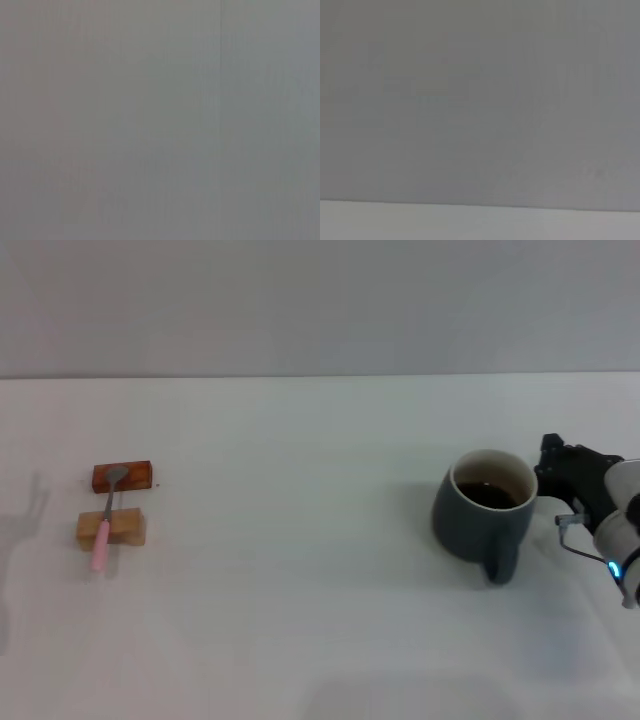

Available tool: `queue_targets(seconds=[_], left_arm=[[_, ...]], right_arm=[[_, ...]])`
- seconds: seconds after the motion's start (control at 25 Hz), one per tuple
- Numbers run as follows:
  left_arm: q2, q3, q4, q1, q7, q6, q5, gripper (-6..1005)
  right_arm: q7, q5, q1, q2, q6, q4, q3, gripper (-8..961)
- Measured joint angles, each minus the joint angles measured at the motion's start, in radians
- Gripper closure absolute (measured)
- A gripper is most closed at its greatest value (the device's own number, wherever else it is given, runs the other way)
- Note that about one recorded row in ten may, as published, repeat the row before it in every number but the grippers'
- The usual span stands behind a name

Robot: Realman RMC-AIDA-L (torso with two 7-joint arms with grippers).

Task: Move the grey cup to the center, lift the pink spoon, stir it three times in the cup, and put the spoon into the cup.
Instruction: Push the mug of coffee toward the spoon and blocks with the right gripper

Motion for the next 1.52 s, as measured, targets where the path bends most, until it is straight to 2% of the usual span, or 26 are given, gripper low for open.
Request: queue_targets(seconds=[0.88,1.16,1.52], left_arm=[[-0.002,0.000,0.000,0.005,0.000,-0.001,0.000,186],[-0.002,0.000,0.000,0.009,0.000,0.000,0.000,186],[-0.002,0.000,0.000,0.009,0.000,0.000,0.000,185]], right_arm=[[0.002,0.000,0.042,0.002,0.061,0.119,-0.141,954],[0.004,0.000,0.027,0.003,0.061,0.125,-0.148,953],[0.008,0.001,0.004,0.006,0.063,0.145,-0.206,954]])
